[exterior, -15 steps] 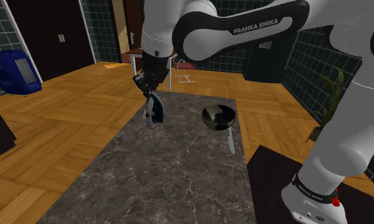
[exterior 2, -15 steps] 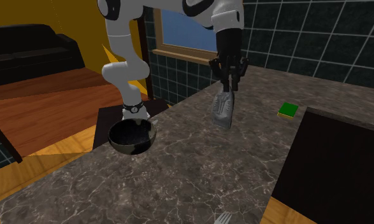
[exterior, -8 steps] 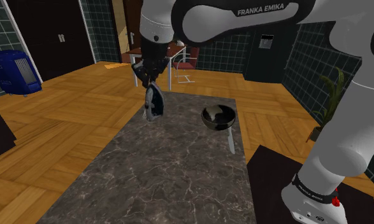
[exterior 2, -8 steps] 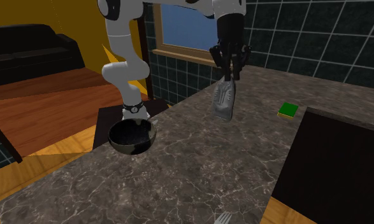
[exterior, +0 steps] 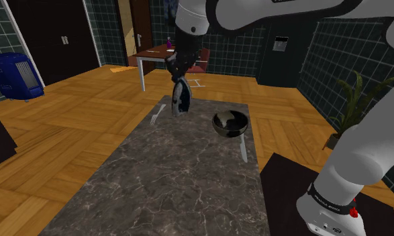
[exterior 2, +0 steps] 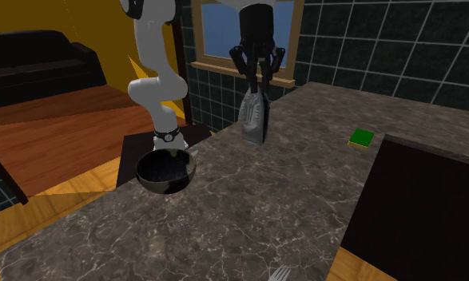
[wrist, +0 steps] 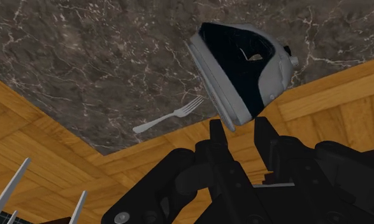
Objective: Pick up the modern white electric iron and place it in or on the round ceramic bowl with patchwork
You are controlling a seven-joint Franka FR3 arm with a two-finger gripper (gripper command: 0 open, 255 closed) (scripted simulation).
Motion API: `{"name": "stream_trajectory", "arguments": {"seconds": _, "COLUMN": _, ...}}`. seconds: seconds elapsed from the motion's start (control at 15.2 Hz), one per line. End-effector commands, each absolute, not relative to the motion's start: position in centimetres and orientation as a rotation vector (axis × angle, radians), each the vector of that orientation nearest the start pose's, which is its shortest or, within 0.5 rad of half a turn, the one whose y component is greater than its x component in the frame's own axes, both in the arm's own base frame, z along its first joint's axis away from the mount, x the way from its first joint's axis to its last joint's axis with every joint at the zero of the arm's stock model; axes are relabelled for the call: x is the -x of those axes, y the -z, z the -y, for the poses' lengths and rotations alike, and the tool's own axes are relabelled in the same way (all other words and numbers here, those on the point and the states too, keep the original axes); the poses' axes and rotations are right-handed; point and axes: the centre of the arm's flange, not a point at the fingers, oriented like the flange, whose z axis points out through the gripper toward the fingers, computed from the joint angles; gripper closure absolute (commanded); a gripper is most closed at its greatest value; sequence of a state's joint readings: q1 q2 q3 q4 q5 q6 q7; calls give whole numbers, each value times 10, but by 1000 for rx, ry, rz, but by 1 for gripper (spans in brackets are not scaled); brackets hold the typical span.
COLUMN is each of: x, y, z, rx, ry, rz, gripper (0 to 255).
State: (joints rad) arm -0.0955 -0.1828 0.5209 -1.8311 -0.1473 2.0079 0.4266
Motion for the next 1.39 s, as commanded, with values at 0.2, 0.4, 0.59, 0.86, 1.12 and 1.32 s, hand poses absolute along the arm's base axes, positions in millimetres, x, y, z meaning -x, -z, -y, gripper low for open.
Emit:
{"name": "stream_trajectory", "arguments": {"seconds": 0.2, "x": -465, "y": -645, "z": -174, "rx": 3148, "ry": 641, "rz": 76, "gripper": 255}}
{"name": "stream_trajectory", "arguments": {"seconds": 0.4, "x": -453, "y": -653, "z": -138, "rx": 3148, "ry": 641, "rz": 76, "gripper": 255}}
{"name": "stream_trajectory", "arguments": {"seconds": 0.59, "x": -440, "y": -661, "z": -101, "rx": 3148, "ry": 641, "rz": 76, "gripper": 255}}
{"name": "stream_trajectory", "arguments": {"seconds": 0.86, "x": -423, "y": -672, "z": -52, "rx": 3148, "ry": 641, "rz": 76, "gripper": 255}}
{"name": "stream_trajectory", "arguments": {"seconds": 1.12, "x": -406, "y": -683, "z": -3, "rx": 3148, "ry": 641, "rz": 76, "gripper": 255}}
{"name": "stream_trajectory", "arguments": {"seconds": 1.32, "x": -401, "y": -675, "z": 11, "rx": 3148, "ry": 641, "rz": 76, "gripper": 255}}
